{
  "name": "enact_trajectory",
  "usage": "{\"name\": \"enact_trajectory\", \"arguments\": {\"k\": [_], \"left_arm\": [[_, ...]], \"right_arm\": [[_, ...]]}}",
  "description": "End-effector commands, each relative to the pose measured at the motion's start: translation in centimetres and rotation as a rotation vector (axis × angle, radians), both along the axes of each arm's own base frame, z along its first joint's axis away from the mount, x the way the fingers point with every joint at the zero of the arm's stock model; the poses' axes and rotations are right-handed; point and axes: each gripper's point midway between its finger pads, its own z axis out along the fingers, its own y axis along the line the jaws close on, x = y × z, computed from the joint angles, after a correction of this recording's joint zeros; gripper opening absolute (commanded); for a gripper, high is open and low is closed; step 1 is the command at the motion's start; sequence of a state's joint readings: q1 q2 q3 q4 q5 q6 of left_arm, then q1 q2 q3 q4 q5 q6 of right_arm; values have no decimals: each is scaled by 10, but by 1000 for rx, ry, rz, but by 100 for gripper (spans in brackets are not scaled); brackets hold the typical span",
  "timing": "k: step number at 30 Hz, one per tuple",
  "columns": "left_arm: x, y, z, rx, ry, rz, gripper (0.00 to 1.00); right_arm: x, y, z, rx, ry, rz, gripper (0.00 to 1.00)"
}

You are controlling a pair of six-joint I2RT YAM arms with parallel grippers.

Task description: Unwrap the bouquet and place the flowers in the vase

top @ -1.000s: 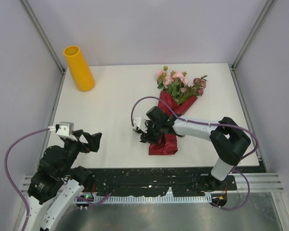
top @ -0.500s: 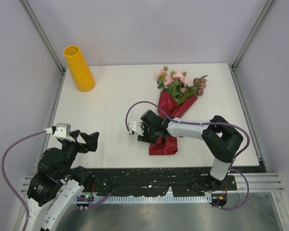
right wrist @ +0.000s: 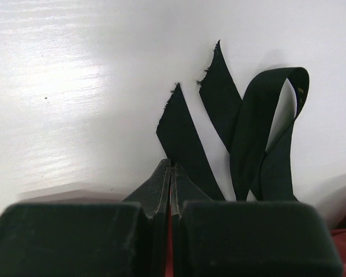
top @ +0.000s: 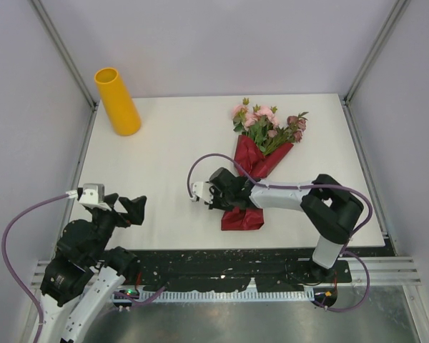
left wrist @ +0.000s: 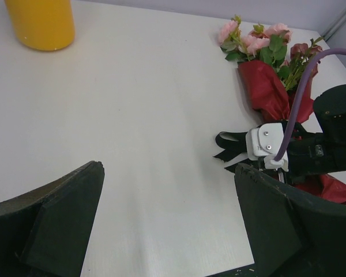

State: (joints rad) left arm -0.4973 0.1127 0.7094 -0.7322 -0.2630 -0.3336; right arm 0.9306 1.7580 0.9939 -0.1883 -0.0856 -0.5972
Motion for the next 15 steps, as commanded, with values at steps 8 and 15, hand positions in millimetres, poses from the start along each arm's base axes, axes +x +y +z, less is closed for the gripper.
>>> {"name": "enact_trajectory", "arguments": {"k": [8, 15], "left_arm": [[5, -2, -5, 3, 39, 8, 100], [6, -4, -8, 6, 59, 3, 100]], "right_arm": [[11, 20, 79, 353, -148, -135, 5], [9, -6, 43, 99, -158, -15, 40]]}}
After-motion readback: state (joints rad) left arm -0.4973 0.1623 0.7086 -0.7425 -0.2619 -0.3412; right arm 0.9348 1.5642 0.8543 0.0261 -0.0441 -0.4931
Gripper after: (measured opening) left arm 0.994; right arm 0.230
